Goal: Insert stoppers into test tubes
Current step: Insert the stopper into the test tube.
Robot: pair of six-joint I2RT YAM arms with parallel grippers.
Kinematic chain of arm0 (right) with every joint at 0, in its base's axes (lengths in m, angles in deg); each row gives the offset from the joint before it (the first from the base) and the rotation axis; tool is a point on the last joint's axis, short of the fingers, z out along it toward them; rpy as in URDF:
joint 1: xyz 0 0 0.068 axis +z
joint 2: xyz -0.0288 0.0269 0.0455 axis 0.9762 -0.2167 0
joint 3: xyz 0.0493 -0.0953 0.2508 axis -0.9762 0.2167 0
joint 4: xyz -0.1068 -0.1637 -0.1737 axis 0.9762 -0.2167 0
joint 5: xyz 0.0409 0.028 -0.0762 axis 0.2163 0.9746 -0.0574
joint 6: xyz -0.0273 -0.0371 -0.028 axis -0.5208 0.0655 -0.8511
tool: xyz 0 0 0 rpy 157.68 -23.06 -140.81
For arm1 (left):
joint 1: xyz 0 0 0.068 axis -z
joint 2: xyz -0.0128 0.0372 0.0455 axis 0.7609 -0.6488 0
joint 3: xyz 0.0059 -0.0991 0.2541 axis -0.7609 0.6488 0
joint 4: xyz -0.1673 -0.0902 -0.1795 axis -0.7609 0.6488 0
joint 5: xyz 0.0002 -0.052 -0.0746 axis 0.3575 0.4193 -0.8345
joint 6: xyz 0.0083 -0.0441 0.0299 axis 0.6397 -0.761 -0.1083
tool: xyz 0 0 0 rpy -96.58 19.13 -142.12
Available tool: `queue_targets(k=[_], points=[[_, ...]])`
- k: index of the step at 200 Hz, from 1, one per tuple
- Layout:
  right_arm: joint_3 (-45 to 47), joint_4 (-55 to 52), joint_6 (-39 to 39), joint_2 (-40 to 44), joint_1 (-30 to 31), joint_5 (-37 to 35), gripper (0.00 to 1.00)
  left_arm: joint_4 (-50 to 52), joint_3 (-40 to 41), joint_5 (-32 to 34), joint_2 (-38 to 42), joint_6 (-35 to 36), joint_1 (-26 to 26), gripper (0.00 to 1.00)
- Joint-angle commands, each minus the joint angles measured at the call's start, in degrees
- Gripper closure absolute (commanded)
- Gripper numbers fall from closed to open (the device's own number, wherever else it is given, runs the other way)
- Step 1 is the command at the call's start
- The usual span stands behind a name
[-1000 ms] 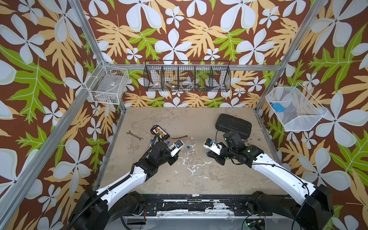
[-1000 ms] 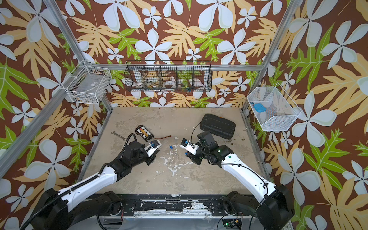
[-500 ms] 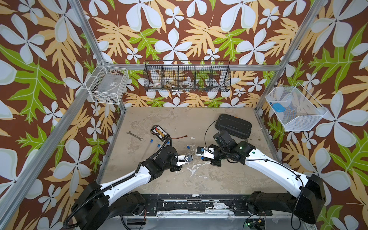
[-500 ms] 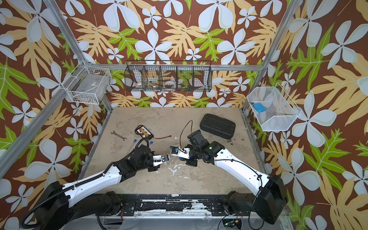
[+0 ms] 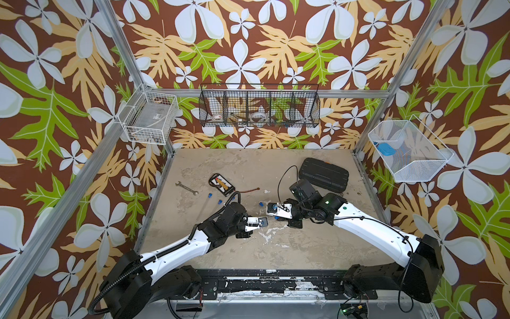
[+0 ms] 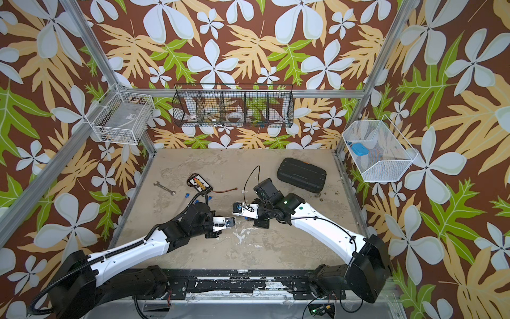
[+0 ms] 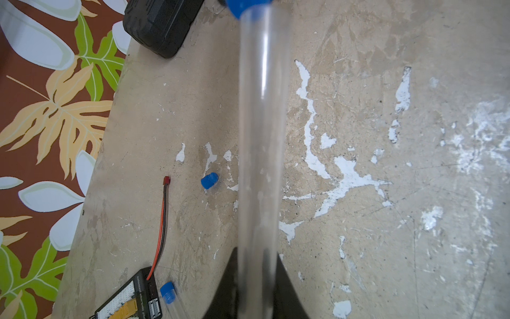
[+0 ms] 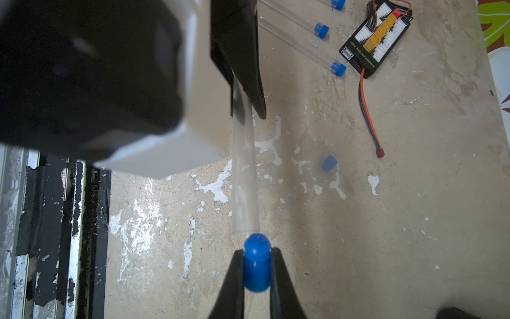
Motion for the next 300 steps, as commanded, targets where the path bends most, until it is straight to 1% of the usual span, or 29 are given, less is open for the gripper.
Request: queue_targets(k=[1,145,207,223,250,280,300], points=[[-0.30,-0.52,0.20,-0.01,0.03,-0.46,0.90,0.19,-0.30,-0.18,0.08,-0.02,0.03,1.00],[-1.10,-0.42,0.09,-2.11,0.98,1.25,0.90,-0.40,-1.70,-0.51,-1.50,-2.18,0.02,1.00],[-0.95,-0.44,0.46,-2.16,0.93,0.12,0.90,-0.39,-1.95,-0.38,-1.16,-2.81,0.09,1.00],[-1.82,-0.53,1.05,-2.96,1.05,0.13,0.90,-0.43,-2.14,0.32,-0.46,-1.42,0.56,1.00],[-4.07,-0.88,3.01,-4.47,1.04,1.57,0.90,-0.60,-2.15,4.21,0.60,3.44,2.92,1.00],[-8.15,-2.01,5.44,-6.90,1.10,4.62,0.90,-0.46,-1.88,8.20,1.25,9.95,5.50,1.00],[-11.30,-2.67,7.10,-8.91,1.32,6.91,0.90,-0.28,-2.27,9.23,1.47,13.11,6.67,1.00]])
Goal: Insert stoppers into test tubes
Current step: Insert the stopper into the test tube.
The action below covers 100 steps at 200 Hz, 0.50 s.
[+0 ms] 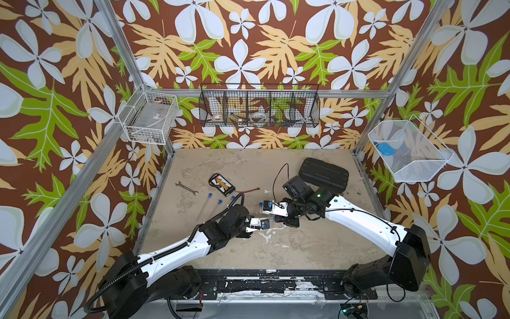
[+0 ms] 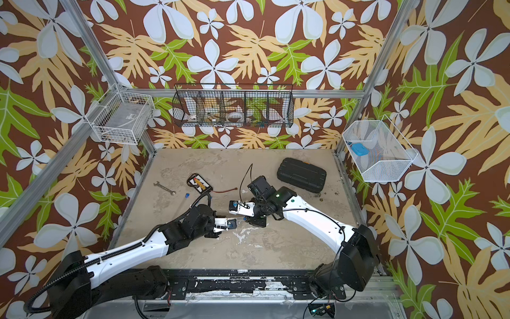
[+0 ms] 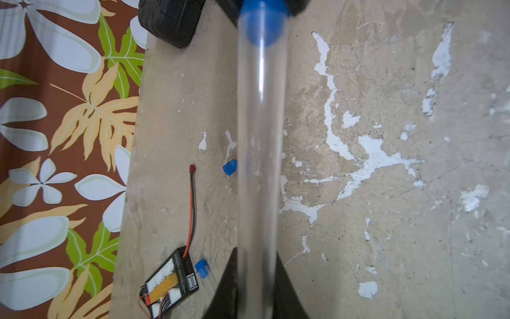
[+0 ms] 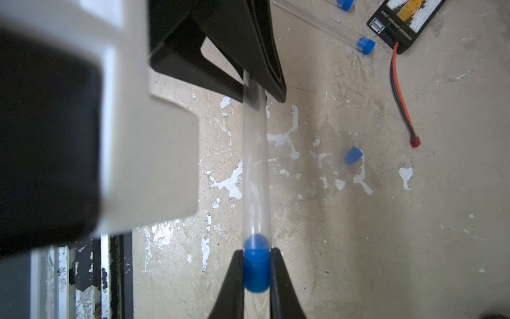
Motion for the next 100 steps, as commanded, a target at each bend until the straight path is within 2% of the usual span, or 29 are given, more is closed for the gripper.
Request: queue_targets(k=[1,47,100], points=[[-3.36,5.50,3.07,-1.80,0.40,5.30,0.91,-2.65,-0.81,-2.70,0.30,7.48,1.57,1.00],[-10.07,5.36,5.48,-6.56,0.79,10.39,0.93,-2.47,-1.40,-2.70,0.29,11.94,4.74,1.00],[-14.69,8.13,8.27,-10.39,0.77,17.28,0.93,-4.78,-1.30,-5.06,1.49,12.75,7.09,1.00]])
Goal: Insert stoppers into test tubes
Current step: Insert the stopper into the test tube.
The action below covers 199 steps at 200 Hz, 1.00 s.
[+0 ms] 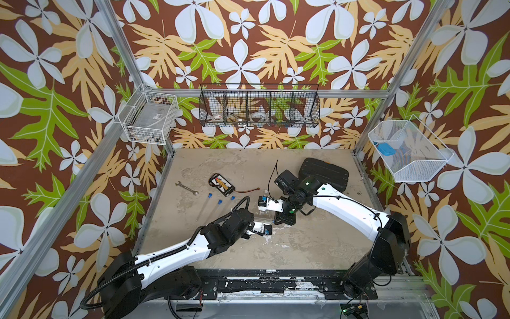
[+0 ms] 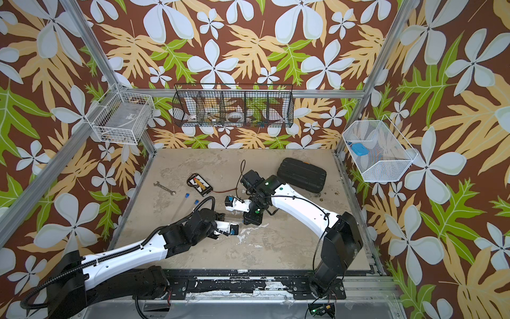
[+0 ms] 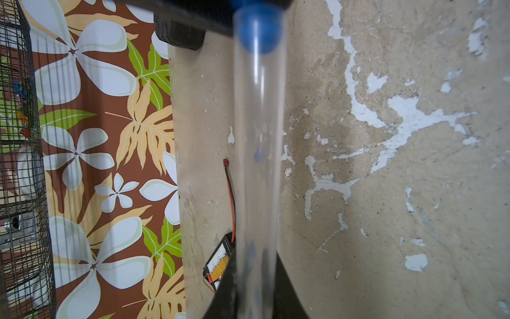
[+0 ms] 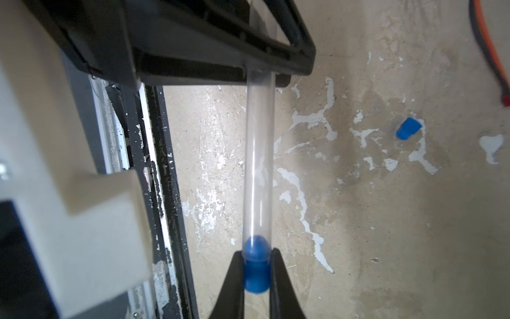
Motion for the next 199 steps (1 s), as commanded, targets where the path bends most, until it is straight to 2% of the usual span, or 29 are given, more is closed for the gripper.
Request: queue_targets(k=[1,43,74,90,104,128,145,156,176,199], points=[[-1.99,23.00,2.03,-0.62,0.46,13.39,0.93,-5.81,-0.43,-15.15,0.58,3.38,1.62,1.00],[-0.68,24.93,2.14,-0.05,-0.22,17.58,0.91,-10.12,2.39,-18.78,4.80,1.84,1.66,1.00],[1.21,25.66,1.35,1.82,-1.38,19.14,0.83,-11.07,4.64,-20.53,7.45,2.06,1.67,1.00],[2.23,25.41,1.44,2.89,-2.05,18.17,0.76,-10.79,5.43,-19.32,7.83,2.27,1.63,1.00],[3.26,24.86,1.53,5.24,-3.72,17.71,0.64,-10.80,6.62,-16.26,7.88,2.06,0.90,1.00],[4.20,24.65,4.86,11.19,-10.64,23.37,0.54,-9.97,8.46,-15.61,8.93,-1.06,-4.31,1.00],[6.66,24.06,4.75,15.05,-13.50,21.73,0.54,-9.50,9.30,-15.30,9.71,-3.43,-5.28,1.00],[10.91,26.22,5.64,18.28,-14.89,18.21,0.56,-8.90,9.21,-15.37,9.60,-5.87,-5.22,1.00],[18.40,29.25,5.86,24.37,-14.99,12.47,0.59,-6.91,8.25,-17.42,8.64,-12.05,-5.76,1.00],[23.73,29.42,4.46,29.72,-14.91,9.99,0.61,-4.31,6.82,-20.51,6.65,-18.68,-6.27,1.00]])
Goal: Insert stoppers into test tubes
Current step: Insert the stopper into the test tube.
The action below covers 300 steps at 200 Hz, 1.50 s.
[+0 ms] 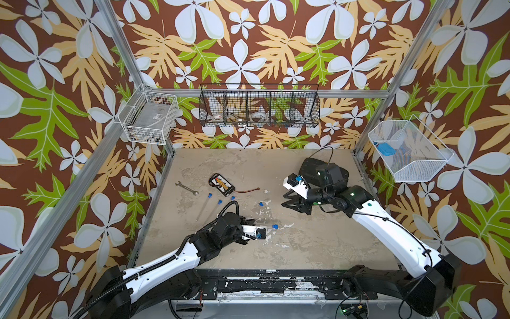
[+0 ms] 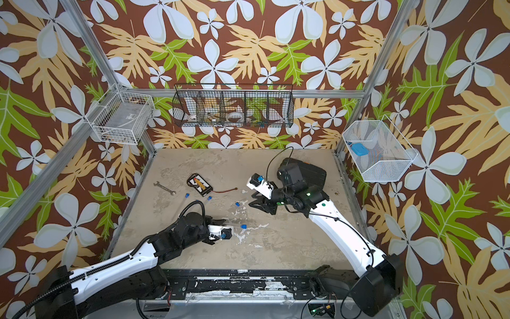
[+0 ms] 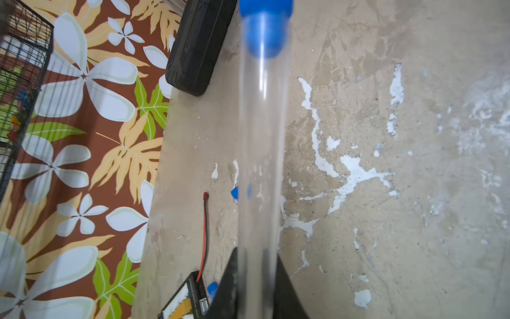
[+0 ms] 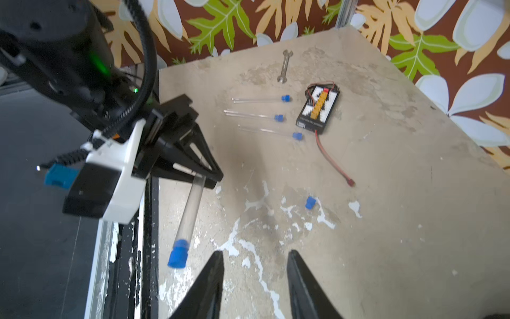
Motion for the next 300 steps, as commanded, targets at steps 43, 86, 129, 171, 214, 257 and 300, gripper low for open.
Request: queue_targets(k=[43,86,129,171,214,257,300], points=[[7.80,-1.01,-8.16,10.09,2.36,-3.55,0.56,1.36,-1.63,-9.15,-1.99,-15.59,-0.64,1.00],[14.19,1.53,-21.96,15.66,8.34,-5.14,0.51,-0.30,-1.96,-13.15,-1.99,-16.81,-0.77,1.00],[11.60,0.66,-26.21,11.40,9.83,-5.09,0.51,0.03,-2.66,-15.18,-2.39,-16.24,-0.78,1.00],[10.04,1.70,-28.73,9.03,11.42,-6.64,0.55,0.47,-3.21,-16.16,-2.70,-16.19,-0.78,1.00],[9.91,1.41,-31.33,8.71,11.71,-6.00,0.62,0.69,-3.39,-16.68,-3.19,-16.48,-0.77,1.00],[10.17,0.85,-32.74,8.42,12.00,-5.58,0.71,0.48,-3.31,-16.81,-3.17,-16.74,-0.75,1.00],[10.09,1.13,-32.85,8.21,12.09,-5.56,0.78,0.48,-3.21,-16.88,-3.23,-16.91,-0.72,1.00]])
